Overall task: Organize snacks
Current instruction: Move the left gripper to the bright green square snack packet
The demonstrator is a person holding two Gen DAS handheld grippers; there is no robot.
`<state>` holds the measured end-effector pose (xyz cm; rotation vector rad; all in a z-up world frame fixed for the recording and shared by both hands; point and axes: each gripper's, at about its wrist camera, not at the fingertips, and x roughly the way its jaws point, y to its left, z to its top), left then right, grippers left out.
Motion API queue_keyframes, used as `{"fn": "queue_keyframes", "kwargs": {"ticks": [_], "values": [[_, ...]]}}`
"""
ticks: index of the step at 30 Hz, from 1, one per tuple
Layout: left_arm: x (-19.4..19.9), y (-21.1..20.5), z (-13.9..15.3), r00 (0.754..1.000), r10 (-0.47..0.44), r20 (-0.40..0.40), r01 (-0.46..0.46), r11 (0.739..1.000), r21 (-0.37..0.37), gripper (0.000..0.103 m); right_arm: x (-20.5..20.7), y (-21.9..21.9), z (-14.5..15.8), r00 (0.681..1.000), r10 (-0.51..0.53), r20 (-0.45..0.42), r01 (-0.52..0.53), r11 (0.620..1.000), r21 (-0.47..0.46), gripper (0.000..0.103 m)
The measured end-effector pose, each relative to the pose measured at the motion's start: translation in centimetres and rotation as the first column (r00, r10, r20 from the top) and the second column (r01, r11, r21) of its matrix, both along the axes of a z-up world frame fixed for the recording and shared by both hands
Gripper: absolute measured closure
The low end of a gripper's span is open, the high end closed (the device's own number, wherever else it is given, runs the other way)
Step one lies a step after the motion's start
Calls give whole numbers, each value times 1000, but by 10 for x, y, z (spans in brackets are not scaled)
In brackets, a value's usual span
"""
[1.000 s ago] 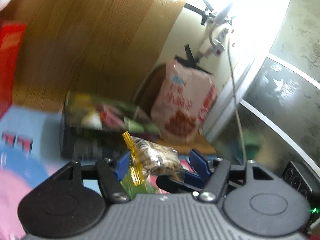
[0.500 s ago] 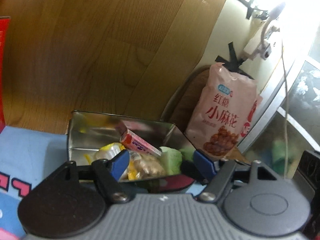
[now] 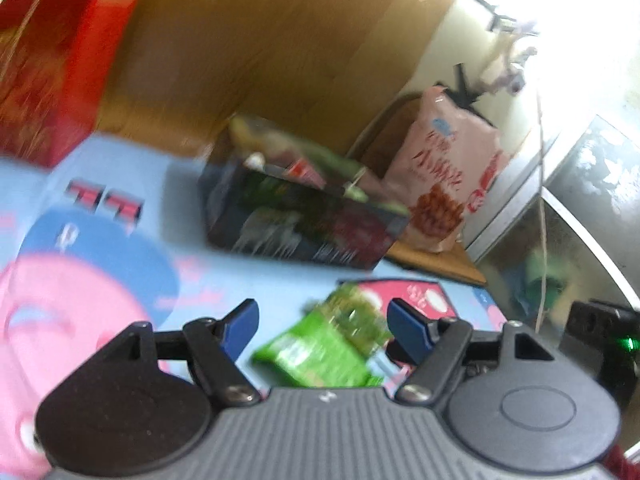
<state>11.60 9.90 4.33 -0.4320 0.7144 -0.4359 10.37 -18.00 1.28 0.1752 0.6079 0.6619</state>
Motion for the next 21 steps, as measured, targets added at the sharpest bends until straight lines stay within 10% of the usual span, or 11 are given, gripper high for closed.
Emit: {"fn": "queue_keyframes", "kwargs": {"ticks": [5, 11, 21], "values": [[16, -3, -11, 999, 2, -50, -2, 1000, -7, 31, -15, 39, -14, 997, 73, 14, -72, 993, -91, 34], [3, -31, -18, 995, -91, -44, 92, 996, 21, 45, -31, 52, -15, 993, 96, 74, -81, 979, -186, 37], [-72, -73, -16, 952, -306, -8, 306, 952, 15, 42, -106, 12, -19, 988, 126, 94, -106, 976, -187, 37]]}}
